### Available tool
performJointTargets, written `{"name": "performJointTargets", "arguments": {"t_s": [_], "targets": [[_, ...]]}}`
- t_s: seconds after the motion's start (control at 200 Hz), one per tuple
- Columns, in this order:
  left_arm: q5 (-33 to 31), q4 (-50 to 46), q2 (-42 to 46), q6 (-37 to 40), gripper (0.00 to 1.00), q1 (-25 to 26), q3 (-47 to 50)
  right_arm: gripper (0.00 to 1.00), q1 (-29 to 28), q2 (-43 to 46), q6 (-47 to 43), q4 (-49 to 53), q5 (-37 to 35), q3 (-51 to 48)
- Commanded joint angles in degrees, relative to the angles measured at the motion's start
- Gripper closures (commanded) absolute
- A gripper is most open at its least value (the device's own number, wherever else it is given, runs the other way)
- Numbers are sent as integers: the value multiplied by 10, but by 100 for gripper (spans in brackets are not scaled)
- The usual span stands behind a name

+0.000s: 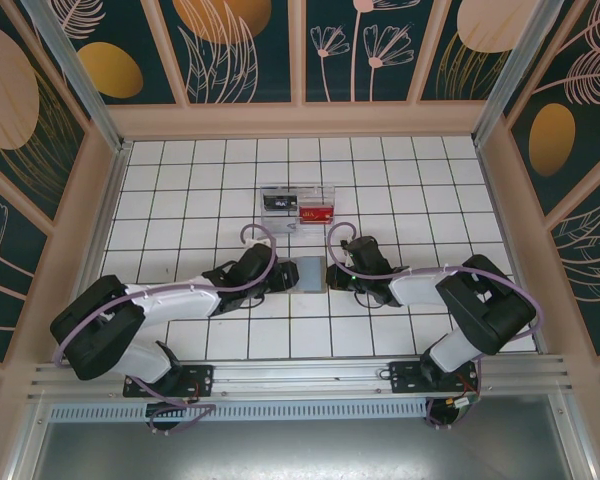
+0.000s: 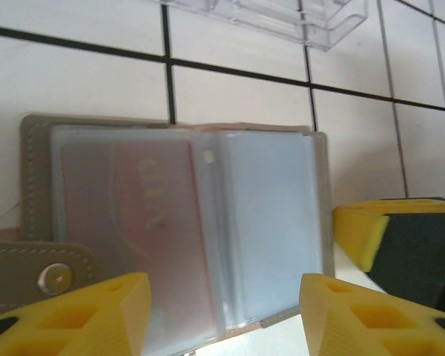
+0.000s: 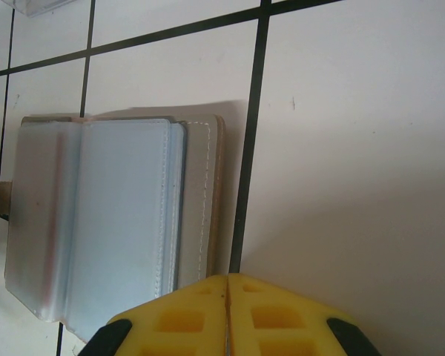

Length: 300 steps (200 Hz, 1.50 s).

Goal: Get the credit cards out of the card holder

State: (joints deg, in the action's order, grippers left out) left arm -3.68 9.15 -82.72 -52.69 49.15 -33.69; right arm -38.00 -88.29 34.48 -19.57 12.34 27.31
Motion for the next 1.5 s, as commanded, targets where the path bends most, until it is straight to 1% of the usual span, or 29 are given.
{"name": "performJointTargets", "arguments": {"t_s": [0.0,0.27,0.541,0.911,1.031,1.211,1.496], "targets": [[-17,-29,-1,-10,44,3,13,90,-1,-21,-2,-1,7,12],[-33,-43,-21,-14,44,3,10,90,-1,-24,-2,-1,8,13],[-51,-47,-7,-18,44,2,14,90,-1,-29,-2,-1,9,15],[-40,-50,-24,-18,44,3,11,90,0,-32,-2,-1,12,17],[-27,-40,-31,-16,44,3,8,90,-1,-33,-2,-1,12,17],[13,3,-36,-8,40,4,11,90,-1,-34,-2,-2,13,18],[19,9,-50,1,38,8,-11,90,0,-37,-2,-2,14,19]]}}
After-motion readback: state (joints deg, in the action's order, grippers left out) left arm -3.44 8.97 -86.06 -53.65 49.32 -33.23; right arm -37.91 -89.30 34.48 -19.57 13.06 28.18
